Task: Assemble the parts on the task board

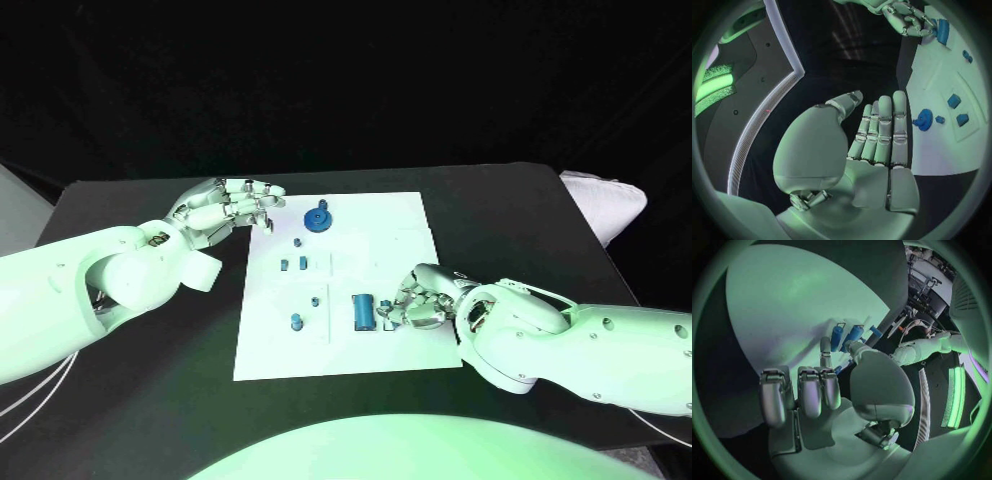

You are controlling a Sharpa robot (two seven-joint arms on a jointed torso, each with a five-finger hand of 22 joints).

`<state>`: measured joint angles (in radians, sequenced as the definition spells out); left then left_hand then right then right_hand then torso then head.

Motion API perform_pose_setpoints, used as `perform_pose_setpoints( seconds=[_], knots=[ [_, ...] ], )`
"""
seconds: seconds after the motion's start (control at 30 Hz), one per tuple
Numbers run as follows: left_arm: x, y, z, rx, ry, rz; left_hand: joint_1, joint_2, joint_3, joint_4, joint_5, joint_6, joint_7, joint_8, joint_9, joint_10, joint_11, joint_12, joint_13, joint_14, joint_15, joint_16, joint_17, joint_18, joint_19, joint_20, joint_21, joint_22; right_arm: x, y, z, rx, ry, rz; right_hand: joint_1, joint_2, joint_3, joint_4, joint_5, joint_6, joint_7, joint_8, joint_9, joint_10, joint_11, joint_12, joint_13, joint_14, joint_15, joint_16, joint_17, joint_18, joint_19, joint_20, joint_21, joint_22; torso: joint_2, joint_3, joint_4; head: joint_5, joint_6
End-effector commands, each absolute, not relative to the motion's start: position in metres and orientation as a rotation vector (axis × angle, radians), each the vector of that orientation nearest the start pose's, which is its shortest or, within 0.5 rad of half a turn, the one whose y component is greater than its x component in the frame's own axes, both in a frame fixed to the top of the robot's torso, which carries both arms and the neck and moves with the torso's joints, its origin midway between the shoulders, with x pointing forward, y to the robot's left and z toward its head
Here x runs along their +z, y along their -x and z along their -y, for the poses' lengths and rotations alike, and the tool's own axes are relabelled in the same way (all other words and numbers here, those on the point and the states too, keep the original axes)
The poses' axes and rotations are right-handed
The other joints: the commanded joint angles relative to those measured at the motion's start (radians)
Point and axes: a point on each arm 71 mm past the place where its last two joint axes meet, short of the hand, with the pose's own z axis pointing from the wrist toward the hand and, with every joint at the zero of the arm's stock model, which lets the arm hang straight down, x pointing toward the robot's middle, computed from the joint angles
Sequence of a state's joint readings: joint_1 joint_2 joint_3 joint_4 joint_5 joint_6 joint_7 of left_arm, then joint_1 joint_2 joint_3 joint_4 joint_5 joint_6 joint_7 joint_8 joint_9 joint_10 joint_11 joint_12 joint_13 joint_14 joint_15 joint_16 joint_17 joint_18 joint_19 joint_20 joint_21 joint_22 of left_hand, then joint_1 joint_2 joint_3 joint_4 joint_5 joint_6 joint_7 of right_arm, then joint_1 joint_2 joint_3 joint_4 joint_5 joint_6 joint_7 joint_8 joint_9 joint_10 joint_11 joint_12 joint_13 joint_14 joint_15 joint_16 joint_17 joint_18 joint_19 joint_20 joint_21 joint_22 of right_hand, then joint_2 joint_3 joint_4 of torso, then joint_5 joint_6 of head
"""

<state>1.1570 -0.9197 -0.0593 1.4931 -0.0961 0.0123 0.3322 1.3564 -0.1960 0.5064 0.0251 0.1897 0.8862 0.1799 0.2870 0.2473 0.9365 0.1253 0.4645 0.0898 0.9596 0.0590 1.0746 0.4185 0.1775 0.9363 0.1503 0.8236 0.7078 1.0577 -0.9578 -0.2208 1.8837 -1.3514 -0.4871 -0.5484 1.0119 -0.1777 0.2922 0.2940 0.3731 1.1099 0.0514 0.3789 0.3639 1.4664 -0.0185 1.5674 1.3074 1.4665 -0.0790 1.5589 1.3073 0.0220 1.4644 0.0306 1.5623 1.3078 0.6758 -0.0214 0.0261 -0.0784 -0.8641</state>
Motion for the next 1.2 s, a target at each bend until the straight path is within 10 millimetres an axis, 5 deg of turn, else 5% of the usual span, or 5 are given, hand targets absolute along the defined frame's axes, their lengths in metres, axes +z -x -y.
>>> perform_pose_setpoints(
  seconds=[0.03,1.2],
  knots=[
    [-0.2078,-0.4725,-0.2353,-1.692,1.025,-1.675,-0.001,0.006,0.001,0.007,-0.006,0.006,-0.001,0.004,-0.001,0.002,-0.001,0.002,-0.001,-0.004,-0.003,0.007,-0.001,0.006,0.008,0.001,-0.004,-0.002,-0.2751,-0.3539,0.1836,0.534,-0.213,-2.022,-0.012,-0.001,-0.009,0.000,-0.004,0.006,-0.002,0.004,-0.001,0.104,-0.005,0.003,0.263,0.099,-0.006,0.002,0.239,-0.021,0.105,-0.008,0.003,0.262,0.000,0.0005,0.0000,0.000,-0.001],
    [-0.2093,-0.4736,-0.2373,-1.678,1.032,-1.678,-0.006,0.010,0.000,0.015,-0.006,0.006,-0.001,0.005,-0.002,0.001,-0.001,0.002,-0.002,-0.004,-0.002,0.008,-0.002,0.006,0.009,0.001,-0.007,-0.003,-0.2749,-0.3444,0.1859,0.602,-0.260,-2.097,-0.010,0.019,-0.008,-0.003,0.013,0.007,-0.004,0.006,-0.001,0.104,-0.007,0.003,0.263,0.100,-0.007,0.004,0.243,-0.022,0.106,-0.009,0.008,0.263,0.000,-0.0003,-0.0013,-0.001,-0.003]
  ],
)
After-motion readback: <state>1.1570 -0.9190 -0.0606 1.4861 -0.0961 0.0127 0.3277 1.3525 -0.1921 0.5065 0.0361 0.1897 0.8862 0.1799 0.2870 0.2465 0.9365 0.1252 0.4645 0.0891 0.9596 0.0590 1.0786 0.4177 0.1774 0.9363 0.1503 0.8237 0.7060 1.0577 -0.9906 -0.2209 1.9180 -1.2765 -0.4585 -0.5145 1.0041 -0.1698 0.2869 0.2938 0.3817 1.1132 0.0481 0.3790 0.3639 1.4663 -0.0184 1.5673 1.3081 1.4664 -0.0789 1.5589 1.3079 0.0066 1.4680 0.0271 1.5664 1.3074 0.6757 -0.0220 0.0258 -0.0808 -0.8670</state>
